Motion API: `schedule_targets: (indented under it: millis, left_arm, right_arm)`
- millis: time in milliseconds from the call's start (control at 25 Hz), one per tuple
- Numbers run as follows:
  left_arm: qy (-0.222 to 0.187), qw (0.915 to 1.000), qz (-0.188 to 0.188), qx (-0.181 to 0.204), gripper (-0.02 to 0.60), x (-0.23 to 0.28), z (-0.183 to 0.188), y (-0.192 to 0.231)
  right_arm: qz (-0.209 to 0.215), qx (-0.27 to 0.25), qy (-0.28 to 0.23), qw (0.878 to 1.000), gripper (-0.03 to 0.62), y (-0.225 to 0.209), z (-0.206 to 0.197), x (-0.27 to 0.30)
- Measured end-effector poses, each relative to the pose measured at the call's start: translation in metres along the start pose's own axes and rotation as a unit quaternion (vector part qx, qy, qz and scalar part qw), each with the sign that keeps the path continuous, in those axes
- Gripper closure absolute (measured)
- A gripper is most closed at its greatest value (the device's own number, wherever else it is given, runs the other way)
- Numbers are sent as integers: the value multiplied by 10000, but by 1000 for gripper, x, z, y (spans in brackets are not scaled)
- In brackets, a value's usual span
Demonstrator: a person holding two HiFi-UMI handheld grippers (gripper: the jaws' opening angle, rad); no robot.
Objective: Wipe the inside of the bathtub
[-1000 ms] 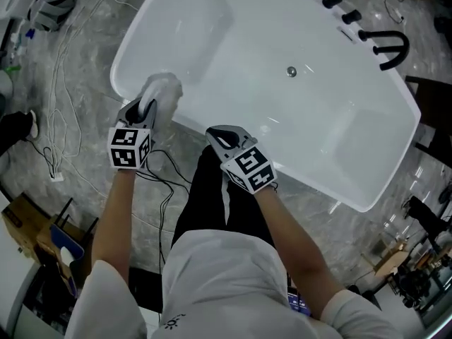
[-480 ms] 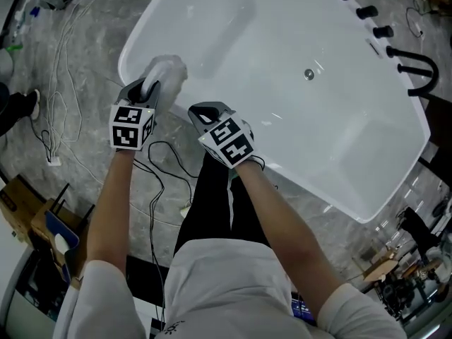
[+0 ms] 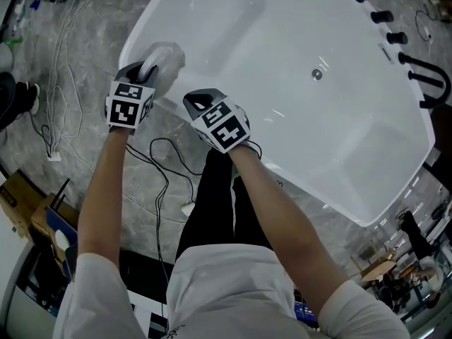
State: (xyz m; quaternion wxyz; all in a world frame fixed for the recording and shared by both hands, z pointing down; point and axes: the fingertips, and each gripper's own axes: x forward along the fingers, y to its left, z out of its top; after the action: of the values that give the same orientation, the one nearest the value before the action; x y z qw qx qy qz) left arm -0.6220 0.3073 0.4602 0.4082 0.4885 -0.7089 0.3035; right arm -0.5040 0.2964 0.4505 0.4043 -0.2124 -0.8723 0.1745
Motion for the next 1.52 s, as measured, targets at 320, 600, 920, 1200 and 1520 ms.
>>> schedule_targets:
  millis: [320,600,920,1200,1520]
  left_arm:
    - [1282,9888,-335,687,485,40,-24,15]
    - [2146,9695,-746,916,485,69,-37,12]
    - [3122,9375,-1244,908,485,95,-54,5]
    - [3240,9316,-1369,914,484,109,-61,-13]
    - [2984,9374,-1394,1131,483,108,-60,-34]
  right_arm:
    - [-3,120,97,9999,576,-16,-6,7]
    - [-86,335,100,9994,574,-33,-22,7]
    - [-99,457,63,9989,574,-40,-27,12]
    - [-127,583,22,9982,574,-41,-35,8]
    - [-341,628,-40,9974,574,-46,-50,-9]
